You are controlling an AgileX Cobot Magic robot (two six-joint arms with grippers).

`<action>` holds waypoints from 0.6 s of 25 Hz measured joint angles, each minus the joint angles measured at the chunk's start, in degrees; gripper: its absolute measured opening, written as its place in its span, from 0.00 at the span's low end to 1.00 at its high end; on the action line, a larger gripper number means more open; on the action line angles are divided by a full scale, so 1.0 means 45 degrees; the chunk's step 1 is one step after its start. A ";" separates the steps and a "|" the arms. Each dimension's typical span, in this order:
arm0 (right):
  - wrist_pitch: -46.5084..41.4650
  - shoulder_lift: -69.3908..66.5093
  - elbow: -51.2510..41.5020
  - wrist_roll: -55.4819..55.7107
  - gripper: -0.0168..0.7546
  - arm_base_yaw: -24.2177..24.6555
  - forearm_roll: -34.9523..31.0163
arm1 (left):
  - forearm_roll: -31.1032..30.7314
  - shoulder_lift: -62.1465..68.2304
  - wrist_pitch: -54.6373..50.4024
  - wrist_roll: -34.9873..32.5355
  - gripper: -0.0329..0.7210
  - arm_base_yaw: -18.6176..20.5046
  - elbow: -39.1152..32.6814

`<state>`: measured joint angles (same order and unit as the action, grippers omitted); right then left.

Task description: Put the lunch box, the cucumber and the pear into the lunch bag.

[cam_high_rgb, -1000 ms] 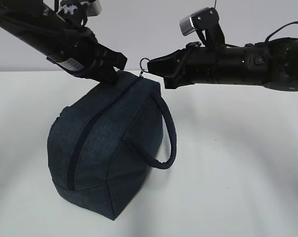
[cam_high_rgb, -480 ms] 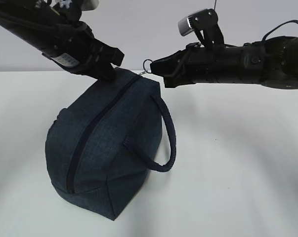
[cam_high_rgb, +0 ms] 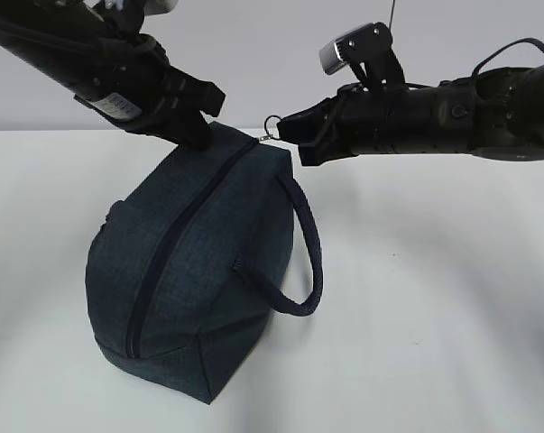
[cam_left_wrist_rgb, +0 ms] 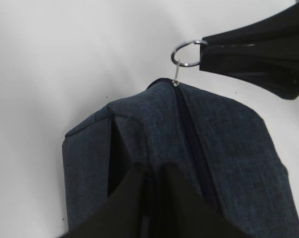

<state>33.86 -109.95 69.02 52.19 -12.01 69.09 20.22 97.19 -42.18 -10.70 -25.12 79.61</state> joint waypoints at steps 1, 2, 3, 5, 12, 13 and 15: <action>-0.0060 0.0000 0.0000 0.0000 0.02 0.0000 0.0021 | 0.0011 0.0000 -0.0009 -0.0015 0.08 0.0000 0.0000; -0.0090 0.0000 0.0000 0.0000 0.02 0.0000 0.0059 | 0.0024 0.0000 -0.0015 -0.0041 0.08 0.0000 0.0000; -0.0113 0.0000 0.0000 0.0000 0.02 0.0000 0.0059 | 0.0037 0.0000 -0.0026 -0.0051 0.08 0.0000 0.0000; -0.0113 -0.0025 0.0000 -0.0024 0.02 0.0000 0.0069 | 0.0096 0.0000 -0.0030 -0.0112 0.08 0.0000 0.0000; -0.0195 -0.0204 0.0049 -0.0001 0.02 0.0000 0.0089 | 0.0313 -0.0183 -0.0146 -0.0441 0.08 0.0000 -0.0012; -0.0131 -0.0264 0.0068 0.0030 0.02 0.0000 0.0089 | 0.0313 -0.0251 -0.0188 -0.0467 0.08 0.0000 -0.0012; 0.0052 -0.0389 0.0103 0.0214 0.02 0.0000 0.0067 | 0.0313 -0.0378 -0.0281 -0.0469 0.08 0.0000 -0.0012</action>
<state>34.10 -111.70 69.48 53.15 -12.01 69.39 21.62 95.49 -43.44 -12.81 -25.12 79.56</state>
